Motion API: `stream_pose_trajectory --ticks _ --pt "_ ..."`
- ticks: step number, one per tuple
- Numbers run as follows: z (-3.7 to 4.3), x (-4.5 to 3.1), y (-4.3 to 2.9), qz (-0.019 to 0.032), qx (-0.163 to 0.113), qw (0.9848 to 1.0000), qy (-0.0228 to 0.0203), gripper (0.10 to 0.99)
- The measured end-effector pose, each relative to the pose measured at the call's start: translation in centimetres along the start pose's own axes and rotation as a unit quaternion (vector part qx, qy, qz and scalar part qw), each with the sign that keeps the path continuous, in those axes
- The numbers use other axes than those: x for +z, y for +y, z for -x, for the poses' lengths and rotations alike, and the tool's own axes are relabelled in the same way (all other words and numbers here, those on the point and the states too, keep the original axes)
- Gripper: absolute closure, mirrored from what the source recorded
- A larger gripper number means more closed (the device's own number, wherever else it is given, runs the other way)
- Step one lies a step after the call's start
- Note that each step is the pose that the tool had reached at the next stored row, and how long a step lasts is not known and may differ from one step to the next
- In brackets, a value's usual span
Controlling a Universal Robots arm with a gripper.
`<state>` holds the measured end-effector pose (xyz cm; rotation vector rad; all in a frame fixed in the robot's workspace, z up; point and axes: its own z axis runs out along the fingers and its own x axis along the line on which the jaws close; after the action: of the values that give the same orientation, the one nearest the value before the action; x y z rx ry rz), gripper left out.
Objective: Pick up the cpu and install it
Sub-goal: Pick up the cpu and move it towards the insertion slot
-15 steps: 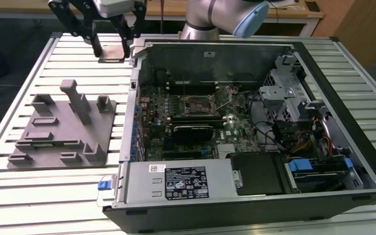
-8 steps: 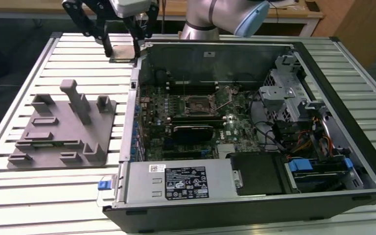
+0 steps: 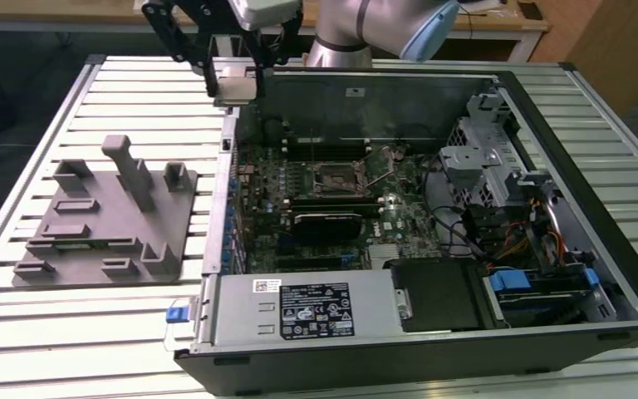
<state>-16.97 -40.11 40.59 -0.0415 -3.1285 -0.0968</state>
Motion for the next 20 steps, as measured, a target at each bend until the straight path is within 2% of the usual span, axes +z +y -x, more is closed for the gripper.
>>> stream_pose_trajectory --ticks 20 --pt "7.44 -0.08 0.20 -0.0001 0.000 1.0000 0.0025 0.545"
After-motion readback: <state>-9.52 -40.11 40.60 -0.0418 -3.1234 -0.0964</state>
